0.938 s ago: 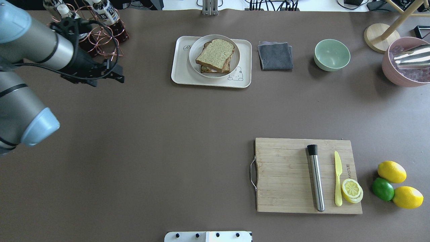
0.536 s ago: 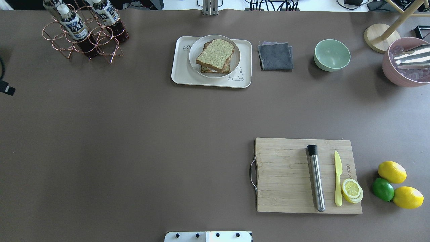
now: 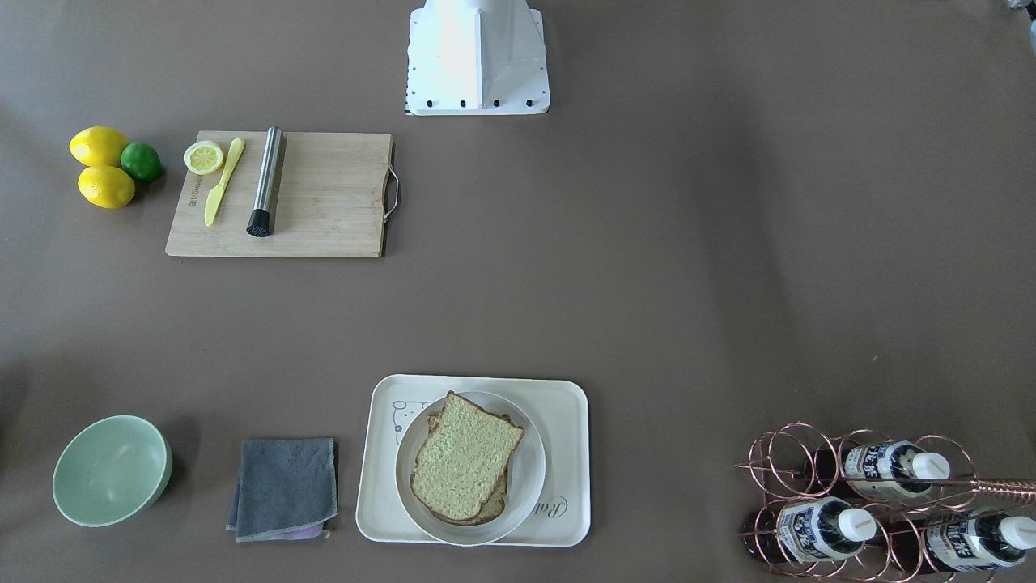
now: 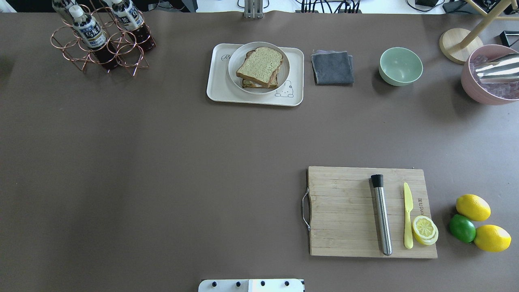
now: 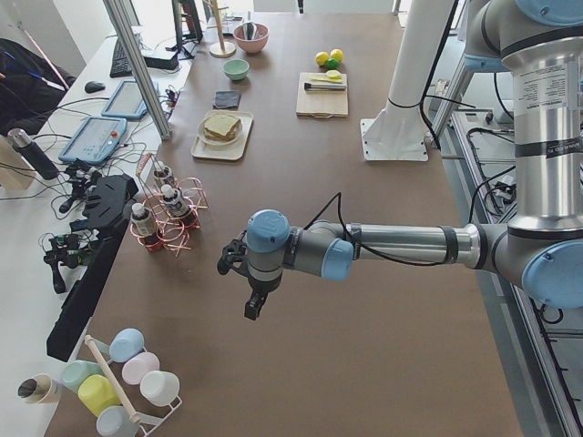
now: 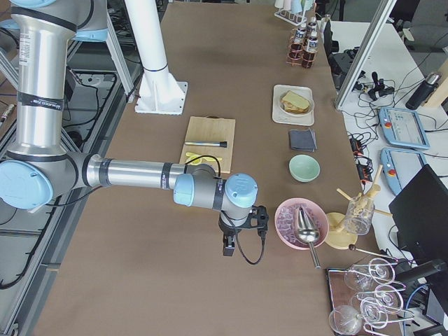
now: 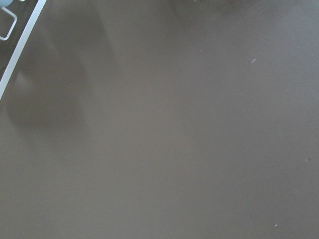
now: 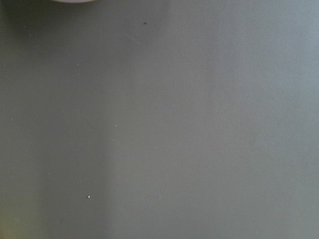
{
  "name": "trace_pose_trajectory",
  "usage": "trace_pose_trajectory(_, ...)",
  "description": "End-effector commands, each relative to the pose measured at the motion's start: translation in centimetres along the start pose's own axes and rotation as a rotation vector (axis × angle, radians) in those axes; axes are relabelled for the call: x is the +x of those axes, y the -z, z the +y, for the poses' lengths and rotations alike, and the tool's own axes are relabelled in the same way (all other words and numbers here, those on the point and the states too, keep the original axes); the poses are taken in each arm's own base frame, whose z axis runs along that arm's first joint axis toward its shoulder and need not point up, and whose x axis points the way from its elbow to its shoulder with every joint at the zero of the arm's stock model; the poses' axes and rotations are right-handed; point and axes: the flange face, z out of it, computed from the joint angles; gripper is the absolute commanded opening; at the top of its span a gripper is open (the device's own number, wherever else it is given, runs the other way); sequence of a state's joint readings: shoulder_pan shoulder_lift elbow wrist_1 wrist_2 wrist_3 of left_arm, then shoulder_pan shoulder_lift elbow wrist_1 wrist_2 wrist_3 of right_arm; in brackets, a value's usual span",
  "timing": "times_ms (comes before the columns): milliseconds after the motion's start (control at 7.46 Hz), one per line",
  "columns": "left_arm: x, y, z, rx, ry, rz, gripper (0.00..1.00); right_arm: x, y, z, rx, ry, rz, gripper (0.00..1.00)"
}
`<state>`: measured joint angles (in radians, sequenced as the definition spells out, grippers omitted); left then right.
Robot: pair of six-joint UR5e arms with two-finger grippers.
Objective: Make sandwich and place on tray
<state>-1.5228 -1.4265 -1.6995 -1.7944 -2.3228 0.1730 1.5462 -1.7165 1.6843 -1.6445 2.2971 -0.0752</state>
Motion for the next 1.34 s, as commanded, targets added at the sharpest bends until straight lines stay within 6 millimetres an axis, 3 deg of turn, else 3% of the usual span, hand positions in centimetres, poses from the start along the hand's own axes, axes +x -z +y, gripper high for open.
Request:
trace_pose_trajectory(0, -6.1, -2.1, 7.0, -0.028, 0.144, 0.066, 0.98, 0.0, 0.0, 0.0, 0.0, 0.0, -0.001, 1.0)
trace_pose_trajectory(134, -7.0, -3.6, 7.7, -0.042, 0.176, 0.113, 0.98, 0.0, 0.0, 0.0, 0.0, 0.0, -0.001, 1.0)
trace_pose_trajectory(402, -7.4, -4.5, 8.8, -0.062, 0.2, 0.128, 0.98, 0.0, 0.0, 0.0, 0.001, -0.001, -0.001, 1.0)
trace_pose_trajectory(670, -6.6, -3.9, 6.0, -0.059, 0.163, 0.122, 0.98, -0.1, 0.1, 0.0, 0.001, 0.001, -0.001, 1.0)
trace_pose_trajectory(804, -5.6, -3.6, 2.7, -0.092, 0.164, 0.132, 0.98, -0.1, 0.1, 0.0, 0.001, 0.001, -0.001, 1.0)
trace_pose_trajectory(938, -4.8, -2.5, -0.2, -0.133, 0.174, 0.107, 0.98, -0.1, 0.1, 0.0, 0.001, 0.001, -0.001, 1.0)
trace_pose_trajectory(1072, -3.4, -0.3, -1.8, -0.159, 0.178, 0.06, 0.98, -0.1, 0.1, -0.1, 0.002, 0.002, -0.001, 1.0)
trace_pose_trajectory(1206, -2.9, 1.2, -1.9, -0.2, 0.205, 0.019, 0.98, -0.1, 0.1, -0.1, 0.002, 0.002, -0.001, 1.0)
